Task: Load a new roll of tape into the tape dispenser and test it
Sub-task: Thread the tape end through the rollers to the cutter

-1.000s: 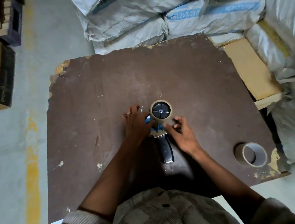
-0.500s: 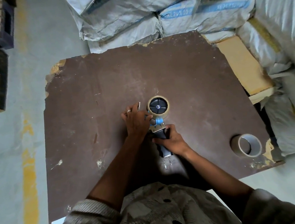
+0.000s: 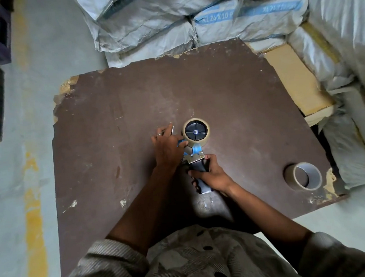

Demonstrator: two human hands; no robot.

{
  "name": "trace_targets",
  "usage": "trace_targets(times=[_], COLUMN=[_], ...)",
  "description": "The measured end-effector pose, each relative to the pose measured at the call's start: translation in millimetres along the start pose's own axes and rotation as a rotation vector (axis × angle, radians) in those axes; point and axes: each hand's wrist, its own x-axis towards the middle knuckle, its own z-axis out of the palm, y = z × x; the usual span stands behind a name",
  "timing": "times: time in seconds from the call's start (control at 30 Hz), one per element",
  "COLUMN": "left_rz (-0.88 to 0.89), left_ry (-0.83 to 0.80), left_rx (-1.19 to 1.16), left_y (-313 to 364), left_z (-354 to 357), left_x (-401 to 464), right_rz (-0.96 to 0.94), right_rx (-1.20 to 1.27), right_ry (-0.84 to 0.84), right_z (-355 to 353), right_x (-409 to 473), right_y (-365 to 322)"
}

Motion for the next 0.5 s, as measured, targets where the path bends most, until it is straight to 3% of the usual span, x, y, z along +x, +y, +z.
trace_targets(times=[0.3,0.5], left_rz=[-0.053,-0.027], left_ry=[0.066,0.141], left_rx=[-0.086,-0.159], left_y=[9.1,8.2], left_z=[3.0,6.6], left_x=[0.0,3.1], right_rz=[-0.001,-0.125], right_rx=[-0.028,-0.098], right_ry=[0.017,0.097], right_z=[4.1,5.9], right_x=[3.7,-0.3], right_y=[-2.9,-3.1])
